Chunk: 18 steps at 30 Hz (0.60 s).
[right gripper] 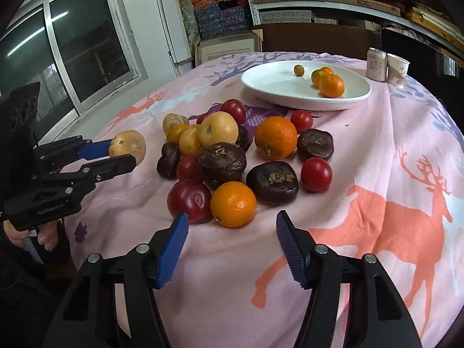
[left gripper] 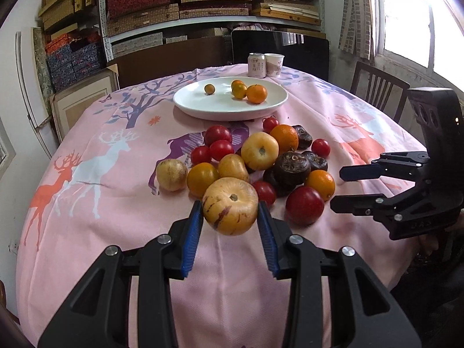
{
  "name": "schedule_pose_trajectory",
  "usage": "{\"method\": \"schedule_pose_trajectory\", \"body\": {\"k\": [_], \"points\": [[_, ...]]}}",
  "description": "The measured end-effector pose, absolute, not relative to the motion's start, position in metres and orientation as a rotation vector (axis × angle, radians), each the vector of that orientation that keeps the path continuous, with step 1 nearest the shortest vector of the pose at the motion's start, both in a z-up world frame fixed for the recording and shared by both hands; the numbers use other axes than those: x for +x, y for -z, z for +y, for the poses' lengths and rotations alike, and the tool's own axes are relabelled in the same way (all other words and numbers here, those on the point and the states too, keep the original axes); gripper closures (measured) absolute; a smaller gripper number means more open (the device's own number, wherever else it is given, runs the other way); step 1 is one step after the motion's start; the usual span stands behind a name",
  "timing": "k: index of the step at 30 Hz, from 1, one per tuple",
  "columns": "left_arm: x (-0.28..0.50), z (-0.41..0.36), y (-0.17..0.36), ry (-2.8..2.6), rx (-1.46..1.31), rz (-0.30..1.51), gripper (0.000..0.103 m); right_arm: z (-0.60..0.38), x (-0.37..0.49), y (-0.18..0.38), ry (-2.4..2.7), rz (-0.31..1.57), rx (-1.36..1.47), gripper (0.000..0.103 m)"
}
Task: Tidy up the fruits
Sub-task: 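Grasp a pale striped pepino with the left tool while the right tool grasps a mandarin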
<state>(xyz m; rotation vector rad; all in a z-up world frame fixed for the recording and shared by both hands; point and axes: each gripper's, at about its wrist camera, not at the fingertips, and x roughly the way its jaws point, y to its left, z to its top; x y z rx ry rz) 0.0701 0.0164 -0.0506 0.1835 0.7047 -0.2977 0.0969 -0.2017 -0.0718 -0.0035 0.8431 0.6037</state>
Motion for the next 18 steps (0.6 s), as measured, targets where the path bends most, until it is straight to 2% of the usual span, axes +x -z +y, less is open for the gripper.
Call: {"method": "schedule_pose_trajectory", "body": {"k": [3,5,10,18], "points": [[0.068,0.018,0.053,0.305,0.173,0.707,0.066,-0.197,0.099,0.072,-0.588,0.861,0.011,0.048],[0.067,0.018,0.054,0.311,0.173,0.707,0.066,-0.198,0.103,0.073,-0.573,0.877,0.022,0.056],[0.067,0.018,0.056,0.316,0.170,0.708,0.066,-0.210,0.113,0.078,-0.551,0.915,0.102,0.057],[0.071,0.020,0.060,0.309,0.159,0.722,0.066,-0.192,0.121,0.081,-0.530,0.948,0.073,0.057]]}}
